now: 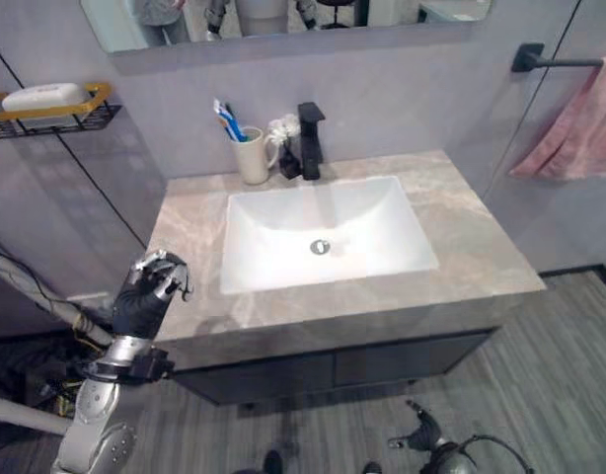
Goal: Put brush and paste in cup on sink, flatten towel.
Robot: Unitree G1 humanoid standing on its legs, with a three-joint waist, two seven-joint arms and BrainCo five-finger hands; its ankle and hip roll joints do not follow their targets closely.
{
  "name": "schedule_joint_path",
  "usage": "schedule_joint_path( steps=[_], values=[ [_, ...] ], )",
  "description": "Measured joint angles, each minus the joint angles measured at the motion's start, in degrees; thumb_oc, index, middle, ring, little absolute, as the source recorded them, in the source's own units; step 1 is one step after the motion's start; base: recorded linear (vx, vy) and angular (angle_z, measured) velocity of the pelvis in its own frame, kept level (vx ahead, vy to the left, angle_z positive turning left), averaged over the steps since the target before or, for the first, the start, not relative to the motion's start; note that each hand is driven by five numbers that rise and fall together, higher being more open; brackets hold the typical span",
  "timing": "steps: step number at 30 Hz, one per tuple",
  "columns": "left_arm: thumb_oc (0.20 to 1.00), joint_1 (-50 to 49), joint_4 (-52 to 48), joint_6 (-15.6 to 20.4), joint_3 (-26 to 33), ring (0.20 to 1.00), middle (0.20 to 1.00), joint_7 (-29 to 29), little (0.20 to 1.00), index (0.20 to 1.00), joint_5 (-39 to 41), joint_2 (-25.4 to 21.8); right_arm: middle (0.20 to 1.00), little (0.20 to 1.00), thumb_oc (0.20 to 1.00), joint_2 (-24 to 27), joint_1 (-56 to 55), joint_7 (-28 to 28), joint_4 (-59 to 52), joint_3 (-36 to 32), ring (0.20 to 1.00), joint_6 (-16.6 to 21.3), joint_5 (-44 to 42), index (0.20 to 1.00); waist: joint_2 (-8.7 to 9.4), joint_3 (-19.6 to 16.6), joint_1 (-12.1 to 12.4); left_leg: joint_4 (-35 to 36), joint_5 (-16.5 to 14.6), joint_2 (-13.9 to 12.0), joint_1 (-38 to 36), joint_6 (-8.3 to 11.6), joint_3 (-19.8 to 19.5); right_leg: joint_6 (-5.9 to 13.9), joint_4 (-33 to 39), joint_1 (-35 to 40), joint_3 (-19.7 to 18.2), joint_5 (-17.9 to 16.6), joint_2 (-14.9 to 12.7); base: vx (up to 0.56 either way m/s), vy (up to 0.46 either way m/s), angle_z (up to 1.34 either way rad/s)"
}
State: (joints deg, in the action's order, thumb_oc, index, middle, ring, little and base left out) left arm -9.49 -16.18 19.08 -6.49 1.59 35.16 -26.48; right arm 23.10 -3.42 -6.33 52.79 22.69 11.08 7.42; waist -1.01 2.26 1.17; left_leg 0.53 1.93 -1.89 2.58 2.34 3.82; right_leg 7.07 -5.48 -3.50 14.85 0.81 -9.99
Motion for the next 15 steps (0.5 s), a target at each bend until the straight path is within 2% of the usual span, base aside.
schedule_joint_path(
  steps=[4, 8, 10, 11, 12, 13, 14, 15],
  values=[
    [0.200, 0.63, -0.27, 0.04, -1.46, 0.200, 0.200, 0.03, 0.200, 0.200, -0.24, -3.75, 1.000, 1.000, 1.000, -2.43, 0.00, 0.01, -0.25, -0.05, 1.000, 0.10, -1.23, 1.000, 2.00, -0.98, -0.72, 2.14, -0.15, 1.63, -2.61, -1.01, 2.05, 0.99, 1.82, 0.89, -2.49, -0.96, -1.16, -0.11, 0.143, -0.23],
    [0.200, 3.54, -0.18, 0.07, -3.81, 0.200, 0.200, 0.06, 0.200, 0.200, -1.94, -5.74, 1.000, 1.000, 1.000, -2.89, -0.36, -0.09, -1.21, -1.25, 1.000, 0.14, -2.59, 1.000, 2.29, -0.54, -2.27, 3.17, -0.05, 2.65, -3.58, -1.66, 4.42, 2.10, 2.55, 0.44, -5.03, -2.56, -1.70, -0.13, 0.098, -0.36],
    [0.200, 5.32, -0.21, 0.14, -5.78, 0.200, 0.200, 0.07, 0.200, 0.200, -2.58, -6.11, 1.000, 1.000, 1.000, -3.00, -0.21, -0.10, -1.98, -1.44, 1.000, 0.13, -2.82, 1.000, 2.58, -0.36, -2.29, 3.91, -0.24, 2.83, -4.59, -1.83, 7.10, 2.57, 3.20, -0.24, -7.74, -3.68, -1.59, -0.12, 0.031, -0.72],
    [0.200, 6.53, -0.19, 0.32, -6.73, 0.200, 0.200, 0.01, 0.200, 0.200, -3.74, -6.42, 1.000, 1.000, 1.000, -3.15, -0.34, -0.15, -2.54, -1.42, 1.000, 0.17, -3.48, 1.000, 3.19, 0.06, -3.30, 3.79, -0.55, 2.97, -4.64, -1.80, 9.21, 2.83, 3.48, -1.38, -9.41, -5.12, -1.47, -0.13, 0.027, -0.78],
    [0.200, 6.97, -0.24, 0.40, -7.12, 0.200, 0.200, -0.09, 0.200, 0.200, -4.16, -6.91, 1.000, 1.000, 1.000, -3.25, 0.74, -0.14, -2.83, -1.46, 1.000, 0.17, -3.74, 1.000, 3.11, 0.51, -2.95, 4.04, -0.65, 2.67, -4.91, -1.74, 10.39, 3.18, 3.55, -1.91, -9.70, -5.94, -1.31, -0.11, 0.020, -0.97],
    [0.200, 7.90, 0.03, 0.40, -7.43, 0.200, 0.200, -0.12, 0.200, 0.200, -5.00, -7.42, 1.000, 1.000, 1.000, -3.50, 1.19, -0.36, -2.96, -1.49, 1.000, 0.18, -3.95, 1.000, 3.52, 1.32, -3.33, 3.76, -0.62, 2.50, -5.29, -2.05, 12.77, 2.67, 3.80, -2.97, -9.08, -8.34, -0.86, -0.09, 0.008, -1.50],
    [0.200, 9.11, 0.43, 0.41, -7.81, 0.200, 0.200, -0.23, 0.200, 0.200, -6.05, -7.90, 1.000, 1.000, 1.000, -3.73, 2.98, -0.81, -2.78, -1.45, 1.000, 0.18, -3.98, 1.000, 3.10, 2.50, -2.72, 3.46, -1.48, 0.74, -5.40, -2.65, 16.62, 2.71, 6.34, -3.85, -5.23, -14.44, 0.18, -0.10, -0.034, -1.45],
    [0.200, 10.26, 0.77, 0.33, -7.98, 0.200, 0.200, -0.07, 0.200, 0.200, -6.58, -8.11, 1.000, 1.000, 1.000, -3.75, 3.28, -1.14, -3.20, -1.62, 1.000, 0.35, -4.04, 1.000, 3.16, 3.00, -3.53, 3.51, -2.50, 0.91, -5.56, -2.83, 16.71, 2.75, 6.72, -3.80, -3.01, -14.37, 0.40, -0.13, -0.052, -1.23]
  ],
)
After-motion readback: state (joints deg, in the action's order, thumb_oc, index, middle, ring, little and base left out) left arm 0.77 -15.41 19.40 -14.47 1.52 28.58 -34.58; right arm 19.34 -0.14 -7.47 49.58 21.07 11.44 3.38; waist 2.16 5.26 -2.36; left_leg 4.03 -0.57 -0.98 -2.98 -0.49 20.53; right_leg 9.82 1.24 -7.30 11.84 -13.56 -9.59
